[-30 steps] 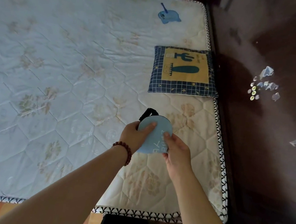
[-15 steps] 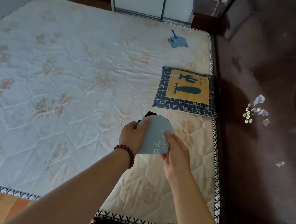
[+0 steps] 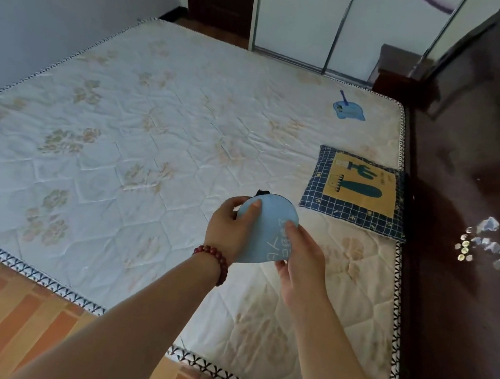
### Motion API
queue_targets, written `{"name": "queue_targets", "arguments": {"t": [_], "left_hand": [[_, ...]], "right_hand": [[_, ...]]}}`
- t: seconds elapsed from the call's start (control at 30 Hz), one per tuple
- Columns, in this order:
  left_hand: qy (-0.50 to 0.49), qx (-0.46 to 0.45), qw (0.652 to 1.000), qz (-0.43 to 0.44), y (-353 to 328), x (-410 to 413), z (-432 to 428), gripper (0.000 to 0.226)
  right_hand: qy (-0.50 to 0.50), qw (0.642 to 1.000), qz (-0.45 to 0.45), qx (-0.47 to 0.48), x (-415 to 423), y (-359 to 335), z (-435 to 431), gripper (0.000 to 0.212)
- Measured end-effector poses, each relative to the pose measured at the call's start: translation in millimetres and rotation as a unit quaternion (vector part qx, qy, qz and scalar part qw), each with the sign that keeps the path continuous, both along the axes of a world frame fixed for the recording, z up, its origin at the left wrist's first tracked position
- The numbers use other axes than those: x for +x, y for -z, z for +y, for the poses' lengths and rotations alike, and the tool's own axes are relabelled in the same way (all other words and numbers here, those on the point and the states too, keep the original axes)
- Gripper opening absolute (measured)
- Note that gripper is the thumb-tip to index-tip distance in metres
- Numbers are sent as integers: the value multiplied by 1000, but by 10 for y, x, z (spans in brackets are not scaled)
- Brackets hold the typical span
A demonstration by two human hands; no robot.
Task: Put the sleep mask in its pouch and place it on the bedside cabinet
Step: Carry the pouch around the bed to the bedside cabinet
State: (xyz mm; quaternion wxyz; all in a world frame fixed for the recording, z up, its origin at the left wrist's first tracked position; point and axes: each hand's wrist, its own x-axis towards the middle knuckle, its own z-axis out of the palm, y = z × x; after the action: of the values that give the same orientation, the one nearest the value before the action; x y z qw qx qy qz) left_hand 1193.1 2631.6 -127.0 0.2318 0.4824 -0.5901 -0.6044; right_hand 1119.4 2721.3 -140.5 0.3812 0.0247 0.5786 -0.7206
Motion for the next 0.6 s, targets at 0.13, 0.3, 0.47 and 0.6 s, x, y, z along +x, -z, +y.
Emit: {"name": "queue_targets", "arguments": {"t": [0.13, 0.3, 0.47, 0.6], "left_hand": [[2, 11, 1000, -21, -102, 488, -140, 28], [-51, 19, 998, -18, -174, 1200, -273, 32], [-89, 14, 996, 9, -245, 1963, -350, 37], [-133, 28, 990, 45, -340, 2571, -383, 33]], "right_hand": [[-44, 999, 29, -12, 425, -83, -199, 9], [-89, 994, 56, -17, 1053, -169, -390, 22], [-121, 992, 38, -23, 1754, -292, -603, 15], [-154, 987, -29, -45, 2336, -386, -777, 22]]}}
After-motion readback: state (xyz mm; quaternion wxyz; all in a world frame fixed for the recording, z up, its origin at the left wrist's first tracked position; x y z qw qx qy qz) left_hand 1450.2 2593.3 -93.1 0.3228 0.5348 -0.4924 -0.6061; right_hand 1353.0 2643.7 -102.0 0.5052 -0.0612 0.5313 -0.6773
